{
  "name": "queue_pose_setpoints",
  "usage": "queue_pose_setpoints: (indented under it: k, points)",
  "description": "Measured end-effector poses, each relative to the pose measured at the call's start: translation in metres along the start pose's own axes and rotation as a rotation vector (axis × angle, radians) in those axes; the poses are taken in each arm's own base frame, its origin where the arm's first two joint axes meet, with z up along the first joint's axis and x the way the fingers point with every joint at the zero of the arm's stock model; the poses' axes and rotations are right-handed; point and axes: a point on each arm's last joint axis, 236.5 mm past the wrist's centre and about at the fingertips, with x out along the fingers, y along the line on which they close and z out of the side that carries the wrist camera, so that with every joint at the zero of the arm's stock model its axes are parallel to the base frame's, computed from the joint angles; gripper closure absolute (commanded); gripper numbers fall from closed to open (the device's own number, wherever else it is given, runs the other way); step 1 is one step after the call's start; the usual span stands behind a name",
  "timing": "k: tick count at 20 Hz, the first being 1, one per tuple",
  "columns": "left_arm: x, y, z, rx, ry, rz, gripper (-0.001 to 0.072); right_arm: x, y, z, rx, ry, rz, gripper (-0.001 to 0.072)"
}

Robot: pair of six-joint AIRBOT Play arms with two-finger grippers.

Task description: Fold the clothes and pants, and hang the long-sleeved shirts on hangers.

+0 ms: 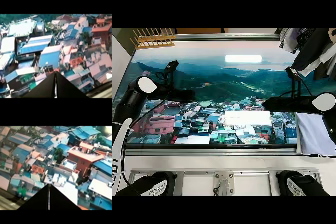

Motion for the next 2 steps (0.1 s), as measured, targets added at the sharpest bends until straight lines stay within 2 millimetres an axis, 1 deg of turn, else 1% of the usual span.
queue_pose_setpoints:
  k: [2]
  points:
    - [0.0,-0.0001,0.0,0.0,0.0,0.0,0.07,0.0002,0.0002,-0.0001,0.0,0.001,0.0,0.0691]
